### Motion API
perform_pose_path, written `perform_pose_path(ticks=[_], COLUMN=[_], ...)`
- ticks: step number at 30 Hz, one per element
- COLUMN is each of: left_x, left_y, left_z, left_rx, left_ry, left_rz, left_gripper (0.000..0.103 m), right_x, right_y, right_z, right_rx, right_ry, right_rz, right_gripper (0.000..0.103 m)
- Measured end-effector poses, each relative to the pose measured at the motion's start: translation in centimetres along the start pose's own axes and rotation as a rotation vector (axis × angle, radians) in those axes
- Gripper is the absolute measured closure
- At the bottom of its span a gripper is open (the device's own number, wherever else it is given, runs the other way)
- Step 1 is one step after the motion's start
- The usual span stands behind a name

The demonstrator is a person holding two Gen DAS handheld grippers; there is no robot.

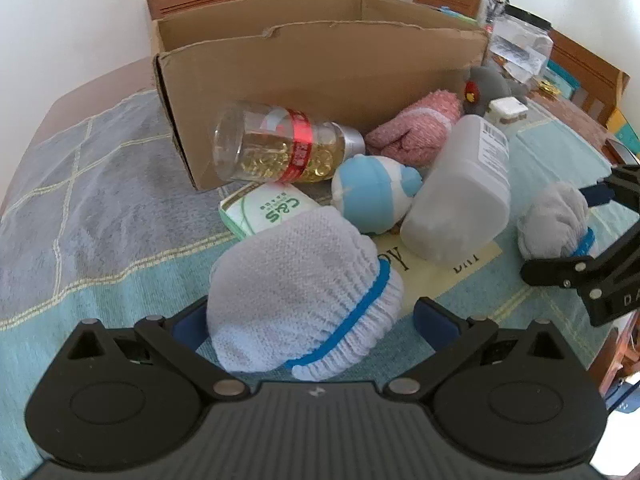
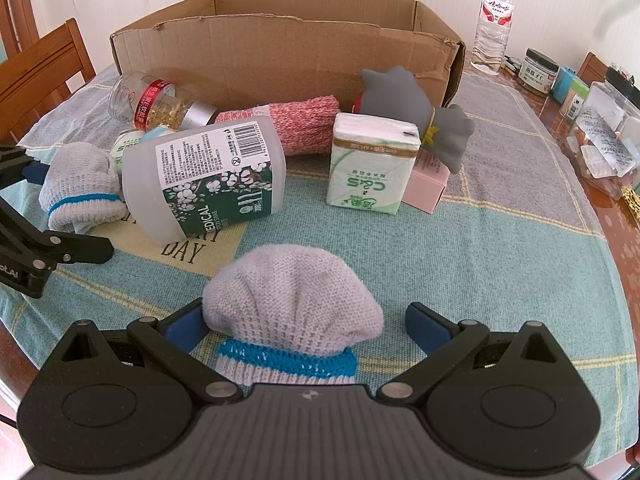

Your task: Organize objects

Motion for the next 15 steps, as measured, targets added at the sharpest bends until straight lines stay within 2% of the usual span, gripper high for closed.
perform_pose_path(ticks=[8, 15], left_x=[0.0, 0.2], left_y=[-0.8, -1.3], left_z=[-0.4, -0.6], left_rx=[0.027, 0.017], left_ry=[-0.024, -0.047], left_rz=[0.035, 0.085], left_gripper=[0.000, 0.001], right_x=[0.1, 0.2], right_y=[0.1, 0.2], right_z=[0.1, 0.2], right_rx=[0.002, -0.002], right_ry=[0.002, 0.021], right_rz=[-0.002, -0.021], right_gripper=[0.000, 0.000])
Point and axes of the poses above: each gripper's, at about its wrist camera, not at the fingertips, and z roughly against the way its jaws point, x to its left, y to its underside, the point moved 3 cm from there along -z, roughly the way its jaws point, and after that the axes turned 12 degrees about y, right-handed, at the moved point
